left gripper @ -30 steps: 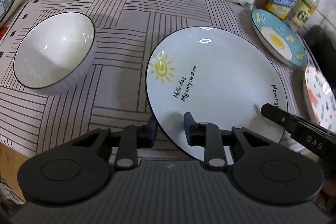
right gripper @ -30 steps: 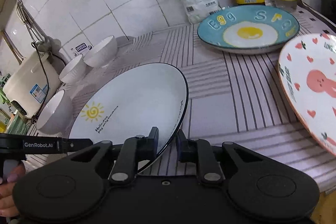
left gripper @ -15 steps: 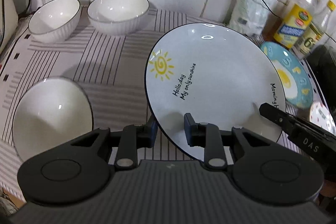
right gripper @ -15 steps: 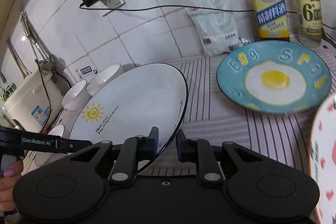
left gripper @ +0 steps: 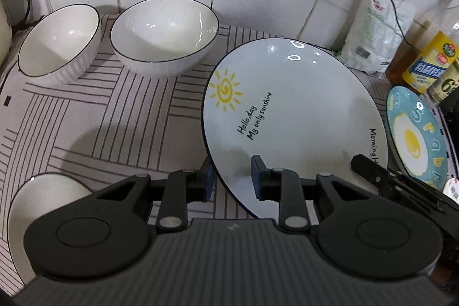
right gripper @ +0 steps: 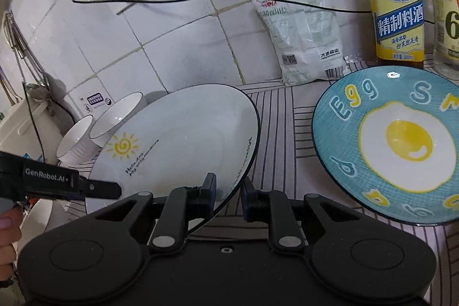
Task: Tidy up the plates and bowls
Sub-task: 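Lift the sun-print plate with both grippers and carry it toward the bowls, then lower the sun-print plate onto the cloth and open both grippers, then move both grippers to the rim of the blue Egg plate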
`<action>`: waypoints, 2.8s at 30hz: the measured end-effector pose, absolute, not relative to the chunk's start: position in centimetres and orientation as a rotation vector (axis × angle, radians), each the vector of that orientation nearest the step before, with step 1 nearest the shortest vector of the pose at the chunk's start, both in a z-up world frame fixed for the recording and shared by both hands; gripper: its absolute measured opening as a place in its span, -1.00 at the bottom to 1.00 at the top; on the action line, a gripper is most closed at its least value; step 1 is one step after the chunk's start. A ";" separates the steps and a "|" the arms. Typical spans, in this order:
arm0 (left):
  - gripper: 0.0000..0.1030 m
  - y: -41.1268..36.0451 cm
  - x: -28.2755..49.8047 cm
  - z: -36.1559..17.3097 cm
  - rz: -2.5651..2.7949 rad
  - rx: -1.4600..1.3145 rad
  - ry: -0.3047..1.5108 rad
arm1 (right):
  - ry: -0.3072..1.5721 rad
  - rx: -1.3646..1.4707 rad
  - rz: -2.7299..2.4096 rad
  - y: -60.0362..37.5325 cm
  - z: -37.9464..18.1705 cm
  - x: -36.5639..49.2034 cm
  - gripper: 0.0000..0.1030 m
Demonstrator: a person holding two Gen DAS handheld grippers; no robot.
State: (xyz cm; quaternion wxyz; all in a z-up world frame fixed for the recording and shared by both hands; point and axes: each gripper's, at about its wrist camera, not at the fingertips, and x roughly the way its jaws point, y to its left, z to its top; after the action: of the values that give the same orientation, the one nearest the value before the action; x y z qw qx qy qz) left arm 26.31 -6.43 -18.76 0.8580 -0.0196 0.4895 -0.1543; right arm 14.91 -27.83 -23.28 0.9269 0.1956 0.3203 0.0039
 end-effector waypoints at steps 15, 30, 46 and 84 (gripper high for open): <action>-0.48 -7.6 26.9 -20.6 -0.281 -0.011 1.070 | 0.668 0.353 -0.056 -27.6 -24.7 16.2 -0.51; 0.02 -8.7 21.3 -15.2 -0.252 0.176 0.994 | 0.661 0.246 -0.043 -26.5 -20.2 9.8 -0.06; 0.46 -12.2 14.4 -9.6 -0.283 0.291 0.896 | 0.622 0.205 -0.099 -30.3 -13.7 3.0 0.25; 0.84 -21.3 14.4 -10.2 -0.326 0.068 0.895 | 0.653 0.187 -0.278 -38.2 -15.5 0.3 0.72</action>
State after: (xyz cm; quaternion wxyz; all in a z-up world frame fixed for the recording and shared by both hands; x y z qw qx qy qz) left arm 14.36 -21.27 -10.22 0.8882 0.0329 0.4305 -0.1570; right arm 0.30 -38.18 -15.53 0.9333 0.0915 0.3193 -0.1361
